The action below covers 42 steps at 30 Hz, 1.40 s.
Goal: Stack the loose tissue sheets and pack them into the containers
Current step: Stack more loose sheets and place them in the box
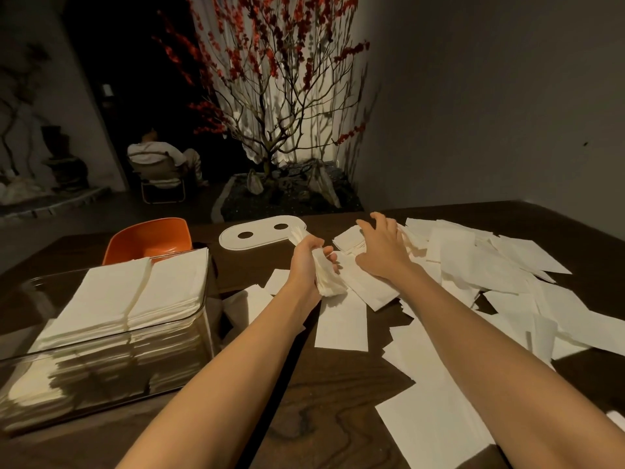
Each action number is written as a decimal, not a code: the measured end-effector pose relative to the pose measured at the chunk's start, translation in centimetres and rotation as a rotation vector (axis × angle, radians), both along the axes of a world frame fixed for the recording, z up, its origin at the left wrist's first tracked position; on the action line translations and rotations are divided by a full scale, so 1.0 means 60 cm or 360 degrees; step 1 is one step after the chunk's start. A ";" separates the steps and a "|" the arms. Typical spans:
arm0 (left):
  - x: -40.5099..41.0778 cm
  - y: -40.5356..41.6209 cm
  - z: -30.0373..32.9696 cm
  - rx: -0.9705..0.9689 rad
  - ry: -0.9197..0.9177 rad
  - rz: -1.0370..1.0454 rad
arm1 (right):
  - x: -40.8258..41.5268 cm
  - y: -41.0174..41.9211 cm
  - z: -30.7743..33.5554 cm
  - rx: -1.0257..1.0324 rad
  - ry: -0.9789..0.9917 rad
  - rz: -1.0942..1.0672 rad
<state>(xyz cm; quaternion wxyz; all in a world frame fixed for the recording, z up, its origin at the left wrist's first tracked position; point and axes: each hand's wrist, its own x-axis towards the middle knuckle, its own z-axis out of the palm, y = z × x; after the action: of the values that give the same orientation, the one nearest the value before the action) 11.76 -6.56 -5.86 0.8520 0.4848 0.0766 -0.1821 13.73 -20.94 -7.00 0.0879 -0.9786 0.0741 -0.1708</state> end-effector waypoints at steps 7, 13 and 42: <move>0.006 0.000 -0.004 -0.0019 -0.0056 -0.0073 | 0.015 -0.011 0.008 0.0281 0.0367 0.0117; 0.011 0.001 -0.008 0.0047 -0.0085 -0.0031 | 0.012 0.002 0.001 0.0415 0.0073 0.0019; -0.052 0.036 0.015 -0.0065 -0.0180 0.0112 | -0.149 0.001 0.103 0.1973 0.0295 0.0228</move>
<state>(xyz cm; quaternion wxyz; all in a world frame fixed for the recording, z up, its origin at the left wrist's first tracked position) 8.63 -4.39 -4.98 0.8705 0.4740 0.0415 -0.1258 4.81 -20.88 -0.80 0.6432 -0.7590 0.1008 -0.0042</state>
